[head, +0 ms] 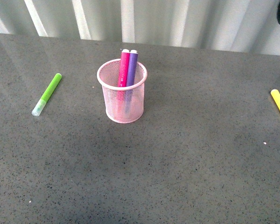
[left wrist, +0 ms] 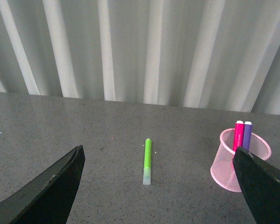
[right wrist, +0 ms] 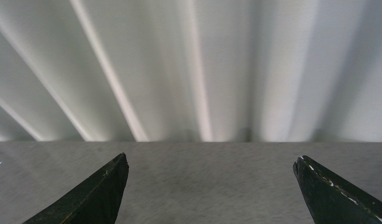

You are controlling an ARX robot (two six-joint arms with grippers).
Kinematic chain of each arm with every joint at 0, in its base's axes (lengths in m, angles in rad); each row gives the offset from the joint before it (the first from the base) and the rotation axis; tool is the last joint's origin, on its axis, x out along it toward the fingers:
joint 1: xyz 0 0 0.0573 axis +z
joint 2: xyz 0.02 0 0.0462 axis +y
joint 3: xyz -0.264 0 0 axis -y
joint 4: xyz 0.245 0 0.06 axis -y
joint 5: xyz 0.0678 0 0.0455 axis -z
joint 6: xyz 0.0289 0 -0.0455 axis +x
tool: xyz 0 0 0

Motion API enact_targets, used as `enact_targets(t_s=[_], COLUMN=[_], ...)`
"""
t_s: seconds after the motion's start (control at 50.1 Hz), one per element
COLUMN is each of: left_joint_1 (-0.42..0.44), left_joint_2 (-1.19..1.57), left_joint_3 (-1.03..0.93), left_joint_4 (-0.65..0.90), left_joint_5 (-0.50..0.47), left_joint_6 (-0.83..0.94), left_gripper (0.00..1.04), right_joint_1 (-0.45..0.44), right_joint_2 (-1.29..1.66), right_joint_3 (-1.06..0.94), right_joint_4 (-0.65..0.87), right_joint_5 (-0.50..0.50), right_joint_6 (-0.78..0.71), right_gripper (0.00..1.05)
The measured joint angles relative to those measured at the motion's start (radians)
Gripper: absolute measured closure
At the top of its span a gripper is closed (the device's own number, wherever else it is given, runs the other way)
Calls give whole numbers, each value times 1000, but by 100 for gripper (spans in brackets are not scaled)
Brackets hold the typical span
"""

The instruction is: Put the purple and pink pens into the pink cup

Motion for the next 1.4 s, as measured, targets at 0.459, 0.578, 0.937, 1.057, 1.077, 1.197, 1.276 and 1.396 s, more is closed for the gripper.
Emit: enact_targets(t_s=[0.459,0.578,0.937,1.057,1.077,1.197,1.276,1.396], left_joint_1=[0,0,0,0,0,0,0,0], left_joint_2=[-1,0,-1,-1,-1,-1,-1,-1], left_joint_3=[0,0,0,0,0,0,0,0], left_joint_4=[0,0,0,0,0,0,0,0], left_joint_5=[-1,0,0,0,0,0,0,-1], left_joint_6=[0,0,0,0,0,0,0,0], left_gripper=[7,7,7,7,7,7,7,7], right_joint_1=[-205,-253,-346,-411,-419,-435,-435,-435], right_joint_2=[-374,-471,-717,-814,-830,-932,-985,-1066], right_joint_3=[-495,-568,-730,-746,-748,-755,-756,-758], right_joint_4=[198,175,84,8,-5,-92,-138,-210], right_joint_5=[-173,-205,-292,-378,-378,-378,-380,-380], right_joint_6=[-139,-140,-138,-138,-138,-138,-138,-138], right_gripper=[101,101,101,101,101,101,101,101])
